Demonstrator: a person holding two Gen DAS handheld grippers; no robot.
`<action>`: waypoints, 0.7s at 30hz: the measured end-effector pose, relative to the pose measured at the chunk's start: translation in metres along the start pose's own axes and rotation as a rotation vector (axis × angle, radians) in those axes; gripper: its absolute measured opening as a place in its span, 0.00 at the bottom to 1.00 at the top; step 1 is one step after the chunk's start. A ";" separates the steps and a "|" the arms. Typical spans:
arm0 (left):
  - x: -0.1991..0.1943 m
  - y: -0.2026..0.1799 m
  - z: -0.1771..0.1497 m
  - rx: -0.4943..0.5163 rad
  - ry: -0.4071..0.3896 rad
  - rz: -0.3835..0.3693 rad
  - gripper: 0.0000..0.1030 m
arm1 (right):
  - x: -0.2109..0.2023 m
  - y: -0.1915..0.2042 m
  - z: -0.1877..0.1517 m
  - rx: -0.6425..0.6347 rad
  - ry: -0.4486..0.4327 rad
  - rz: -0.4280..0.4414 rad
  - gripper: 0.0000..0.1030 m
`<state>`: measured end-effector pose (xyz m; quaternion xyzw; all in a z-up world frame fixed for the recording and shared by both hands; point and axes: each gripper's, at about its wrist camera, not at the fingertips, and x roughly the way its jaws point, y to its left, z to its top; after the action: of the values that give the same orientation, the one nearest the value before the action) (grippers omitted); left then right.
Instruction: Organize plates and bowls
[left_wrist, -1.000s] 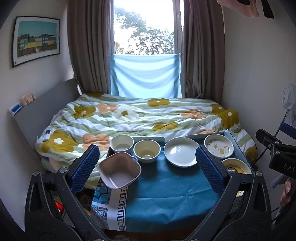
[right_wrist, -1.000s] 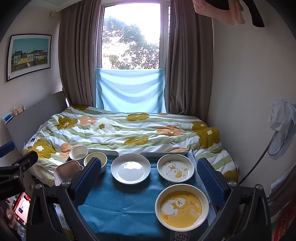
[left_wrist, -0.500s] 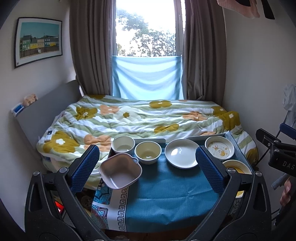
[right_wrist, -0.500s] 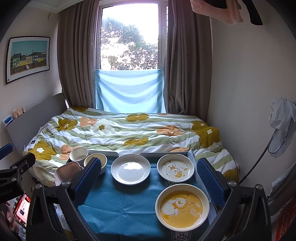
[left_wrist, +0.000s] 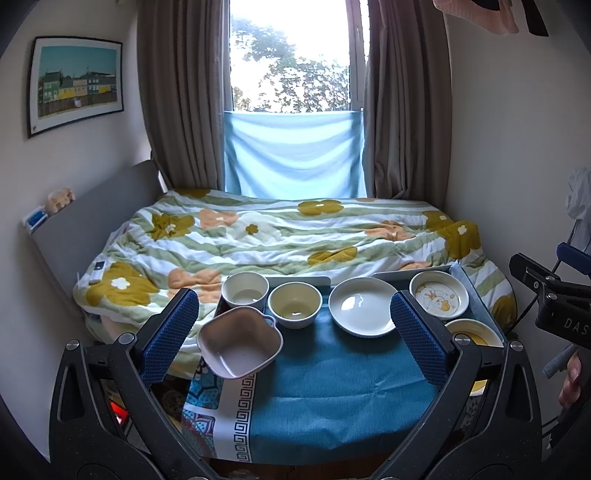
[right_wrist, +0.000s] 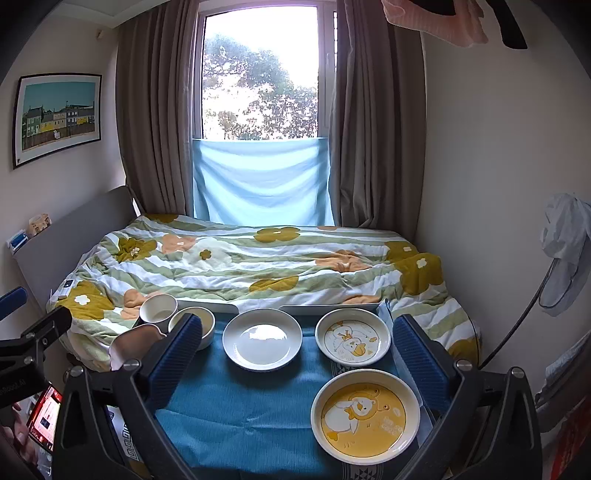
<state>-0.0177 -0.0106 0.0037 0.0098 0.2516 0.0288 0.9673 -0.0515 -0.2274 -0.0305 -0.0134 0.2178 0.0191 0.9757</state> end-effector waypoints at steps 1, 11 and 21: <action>0.000 0.000 0.000 0.000 0.000 0.000 1.00 | 0.000 0.000 0.000 0.000 0.000 0.001 1.00; 0.003 -0.002 0.002 0.001 0.009 -0.002 1.00 | 0.001 0.001 0.000 0.002 0.002 0.000 1.00; 0.008 -0.004 0.004 0.001 0.015 0.001 1.00 | 0.005 0.001 0.000 0.001 0.009 0.007 1.00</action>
<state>-0.0091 -0.0142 0.0029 0.0100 0.2587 0.0293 0.9655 -0.0468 -0.2262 -0.0326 -0.0121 0.2223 0.0224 0.9746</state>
